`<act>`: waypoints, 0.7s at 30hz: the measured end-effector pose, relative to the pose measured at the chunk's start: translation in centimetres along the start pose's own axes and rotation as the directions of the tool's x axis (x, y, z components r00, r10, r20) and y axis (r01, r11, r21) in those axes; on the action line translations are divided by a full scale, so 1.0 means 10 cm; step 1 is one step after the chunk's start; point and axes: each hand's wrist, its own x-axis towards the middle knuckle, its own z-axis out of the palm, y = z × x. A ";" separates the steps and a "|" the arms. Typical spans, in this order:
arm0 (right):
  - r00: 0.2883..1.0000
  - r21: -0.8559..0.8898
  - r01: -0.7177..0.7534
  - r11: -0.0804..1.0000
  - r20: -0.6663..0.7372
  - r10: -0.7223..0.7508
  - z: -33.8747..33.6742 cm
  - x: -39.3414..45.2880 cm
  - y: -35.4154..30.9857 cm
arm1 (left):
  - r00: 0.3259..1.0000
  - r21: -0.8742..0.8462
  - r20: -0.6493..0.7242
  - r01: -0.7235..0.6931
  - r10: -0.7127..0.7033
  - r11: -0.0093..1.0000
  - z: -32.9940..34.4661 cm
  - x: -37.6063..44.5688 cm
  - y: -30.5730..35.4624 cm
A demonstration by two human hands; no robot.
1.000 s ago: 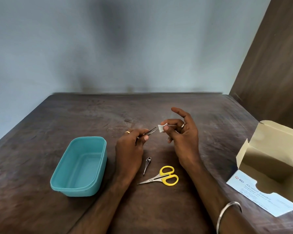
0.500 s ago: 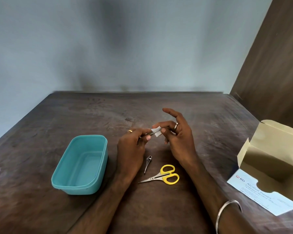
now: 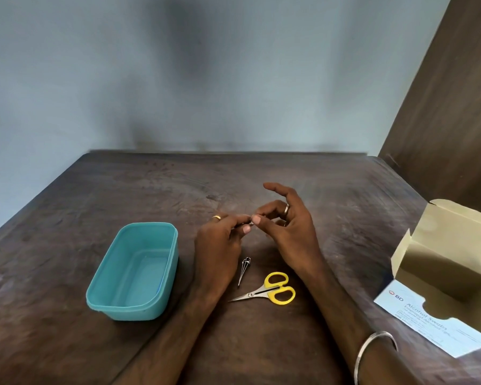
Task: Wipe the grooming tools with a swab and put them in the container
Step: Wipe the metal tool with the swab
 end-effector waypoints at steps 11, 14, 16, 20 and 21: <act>0.992 0.283 -0.100 0.954 -0.042 0.116 -0.01 0.02 -0.05 | 1.000 -0.056 -0.014 -0.027 0.026 0.998 -0.01 -0.01 0.00; 0.989 0.307 -0.117 0.945 -0.053 0.140 -0.01 0.03 -0.06 | 0.999 -0.053 -0.022 -0.037 0.036 0.998 -0.02 -0.02 0.01; 0.985 0.301 -0.136 0.944 -0.058 0.161 0.01 0.02 -0.05 | 0.999 -0.062 -0.038 -0.038 0.035 0.997 -0.03 -0.02 0.00; 0.969 0.347 -0.232 0.909 0.003 0.247 0.07 0.00 -0.02 | 0.997 -0.096 -0.072 -0.037 0.030 0.995 -0.04 -0.01 0.00; 0.962 0.354 -0.264 0.897 0.029 0.271 0.07 0.00 -0.02 | 0.996 -0.102 -0.080 -0.040 0.032 0.994 -0.04 -0.01 0.00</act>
